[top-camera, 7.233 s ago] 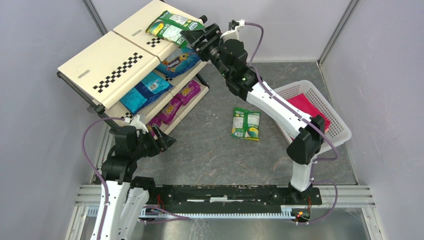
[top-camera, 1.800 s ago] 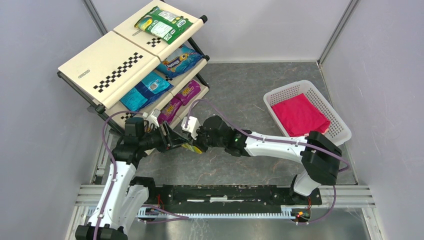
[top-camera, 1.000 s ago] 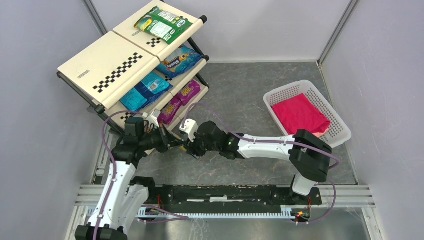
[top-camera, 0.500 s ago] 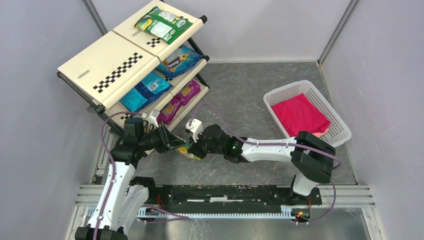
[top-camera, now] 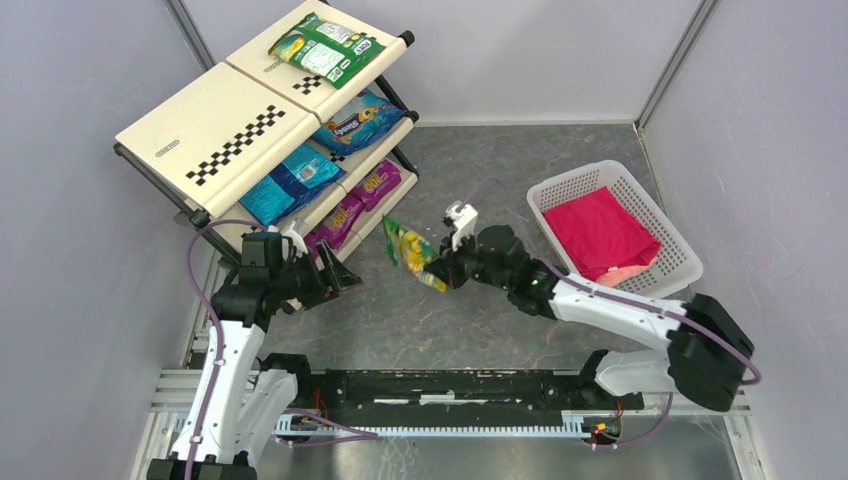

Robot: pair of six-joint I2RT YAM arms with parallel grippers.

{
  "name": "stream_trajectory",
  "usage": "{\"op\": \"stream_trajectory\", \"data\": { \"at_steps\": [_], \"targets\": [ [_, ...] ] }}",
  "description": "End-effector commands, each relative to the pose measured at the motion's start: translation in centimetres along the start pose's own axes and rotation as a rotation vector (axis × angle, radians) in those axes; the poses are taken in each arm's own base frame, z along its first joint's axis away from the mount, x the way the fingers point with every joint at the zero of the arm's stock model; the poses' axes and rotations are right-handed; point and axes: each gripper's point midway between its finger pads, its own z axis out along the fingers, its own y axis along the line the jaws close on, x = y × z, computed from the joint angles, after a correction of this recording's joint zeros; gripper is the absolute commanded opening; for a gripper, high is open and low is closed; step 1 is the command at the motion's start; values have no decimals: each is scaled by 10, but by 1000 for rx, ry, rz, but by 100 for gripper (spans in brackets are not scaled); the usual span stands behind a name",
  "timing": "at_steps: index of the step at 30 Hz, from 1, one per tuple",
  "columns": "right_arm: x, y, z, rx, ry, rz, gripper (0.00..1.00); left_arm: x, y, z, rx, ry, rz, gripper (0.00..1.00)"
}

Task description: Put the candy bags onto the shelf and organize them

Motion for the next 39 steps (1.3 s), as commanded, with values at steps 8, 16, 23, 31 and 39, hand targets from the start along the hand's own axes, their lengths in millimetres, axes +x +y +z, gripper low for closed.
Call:
{"op": "stream_trajectory", "data": {
  "at_steps": [8, 16, 23, 31, 39],
  "targets": [
    [-230, 40, -108, -58, -622, -4, 1, -11, 23, 0, -110, -59, 86, 81],
    [-354, 107, -133, -375, -872, 143, 1, -10, 26, 5, -111, -54, 80, 82],
    [-424, 119, -61, -518, -798, 539, 1, -10, 28, 4, -117, -61, 73, 82],
    [-450, 116, -6, -627, -813, 798, 1, -11, 27, 3, -114, -79, 73, 82],
    [-435, 133, 32, -639, -754, 890, 1, -11, 27, 4, -113, -73, 70, 82]
  ]
}}
